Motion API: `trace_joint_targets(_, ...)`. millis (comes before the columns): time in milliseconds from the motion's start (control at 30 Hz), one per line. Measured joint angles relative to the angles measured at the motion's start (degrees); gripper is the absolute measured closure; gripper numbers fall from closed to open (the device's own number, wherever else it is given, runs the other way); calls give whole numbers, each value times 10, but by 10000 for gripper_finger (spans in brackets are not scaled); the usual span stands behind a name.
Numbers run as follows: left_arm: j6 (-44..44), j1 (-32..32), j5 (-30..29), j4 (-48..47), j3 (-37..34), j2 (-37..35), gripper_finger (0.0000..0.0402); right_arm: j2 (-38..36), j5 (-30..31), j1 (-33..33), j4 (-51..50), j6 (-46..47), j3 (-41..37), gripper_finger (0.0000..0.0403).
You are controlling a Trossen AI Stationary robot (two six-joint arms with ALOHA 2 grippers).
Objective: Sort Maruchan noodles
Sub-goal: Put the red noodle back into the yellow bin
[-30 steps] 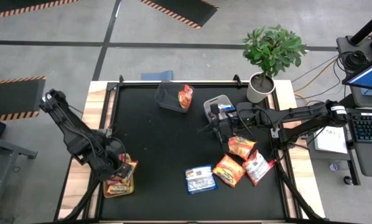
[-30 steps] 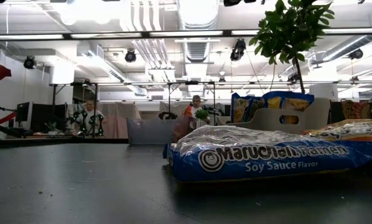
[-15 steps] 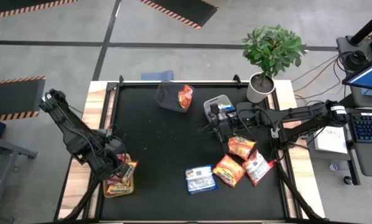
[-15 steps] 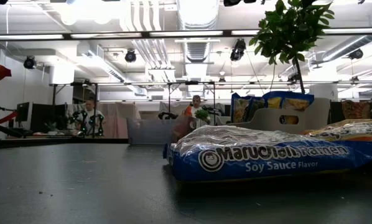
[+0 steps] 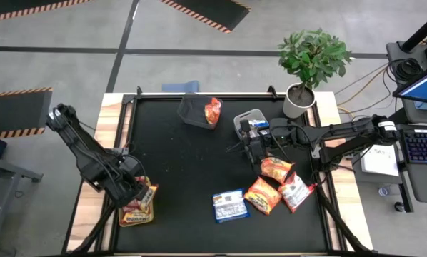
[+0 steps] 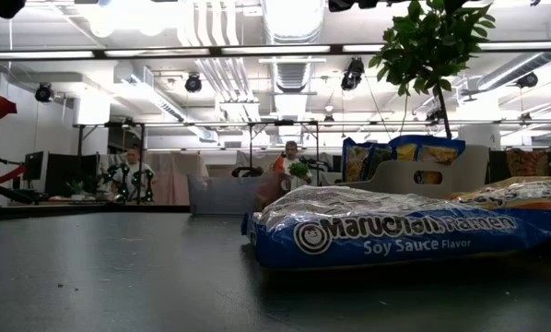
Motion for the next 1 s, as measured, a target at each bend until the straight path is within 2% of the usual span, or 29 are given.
trace_joint_targets(233,3,0,-44,-6,0,16,184,0,0,0,0,0,0,394)
trace_joint_targets(633,2,0,-39,4,-4,21,233,0,0,0,0,1,0,394)
trace_joint_targets(1000,1,0,-24,27,-22,27,218,0,0,0,-1,2,0,394)
